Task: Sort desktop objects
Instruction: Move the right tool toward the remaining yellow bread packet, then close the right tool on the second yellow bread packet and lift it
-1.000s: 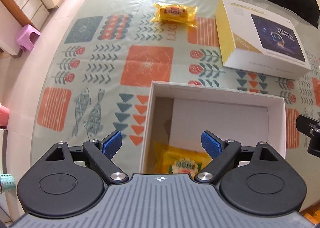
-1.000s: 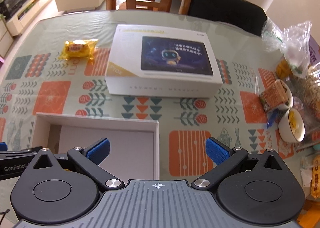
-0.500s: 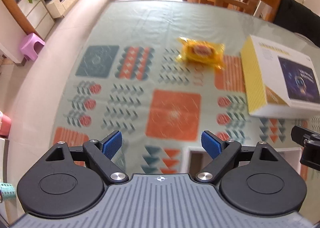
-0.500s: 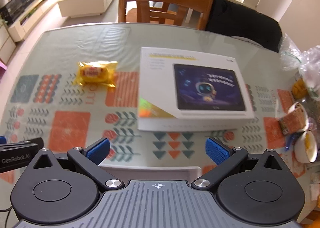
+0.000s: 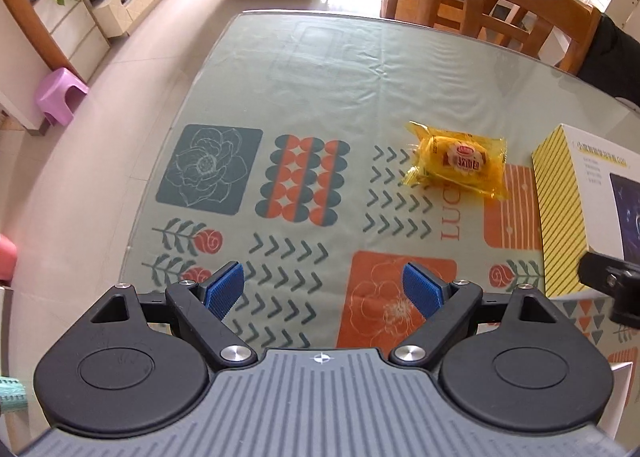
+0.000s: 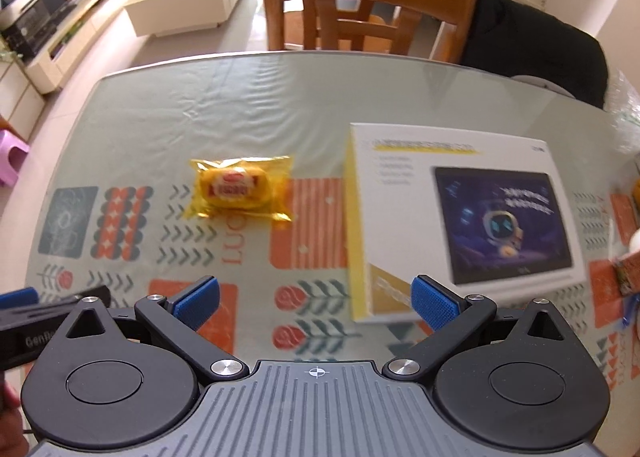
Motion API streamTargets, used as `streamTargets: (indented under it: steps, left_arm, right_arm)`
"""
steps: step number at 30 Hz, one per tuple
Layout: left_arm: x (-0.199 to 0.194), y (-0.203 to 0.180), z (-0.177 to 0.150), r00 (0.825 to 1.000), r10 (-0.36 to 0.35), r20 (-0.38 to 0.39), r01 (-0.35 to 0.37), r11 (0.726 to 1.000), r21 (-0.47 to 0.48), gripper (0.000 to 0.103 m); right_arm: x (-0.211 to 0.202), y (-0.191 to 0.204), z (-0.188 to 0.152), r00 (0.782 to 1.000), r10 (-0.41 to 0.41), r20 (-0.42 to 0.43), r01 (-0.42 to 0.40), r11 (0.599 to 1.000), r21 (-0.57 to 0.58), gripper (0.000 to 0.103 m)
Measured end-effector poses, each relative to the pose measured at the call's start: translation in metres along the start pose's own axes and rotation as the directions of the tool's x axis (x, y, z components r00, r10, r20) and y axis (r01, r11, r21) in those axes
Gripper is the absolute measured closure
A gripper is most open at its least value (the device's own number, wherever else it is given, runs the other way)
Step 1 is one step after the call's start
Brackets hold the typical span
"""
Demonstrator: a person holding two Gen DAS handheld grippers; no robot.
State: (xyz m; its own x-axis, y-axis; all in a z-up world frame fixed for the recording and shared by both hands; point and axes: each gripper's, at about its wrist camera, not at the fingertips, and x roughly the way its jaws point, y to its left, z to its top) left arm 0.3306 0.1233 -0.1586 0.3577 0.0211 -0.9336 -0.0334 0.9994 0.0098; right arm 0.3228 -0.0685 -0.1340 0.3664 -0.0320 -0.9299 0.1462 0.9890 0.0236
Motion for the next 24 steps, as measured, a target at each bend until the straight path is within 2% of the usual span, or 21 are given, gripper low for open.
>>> streamTargets:
  steps: [10, 24]
  left_arm:
    - [0.030, 0.020, 0.019, 1.000, 0.006, -0.014, -0.006, 1.000, -0.012, 0.000]
    - [0.069, 0.039, 0.043, 0.999, 0.022, -0.044, -0.023, 0.999, -0.035, 0.000]
  right_arm:
    - [0.045, 0.038, 0.034, 0.999, 0.019, -0.037, -0.020, 0.999, -0.030, 0.000]
    - [0.095, 0.054, 0.050, 0.997, 0.023, -0.080, -0.024, 1.000, -0.004, 0.000]
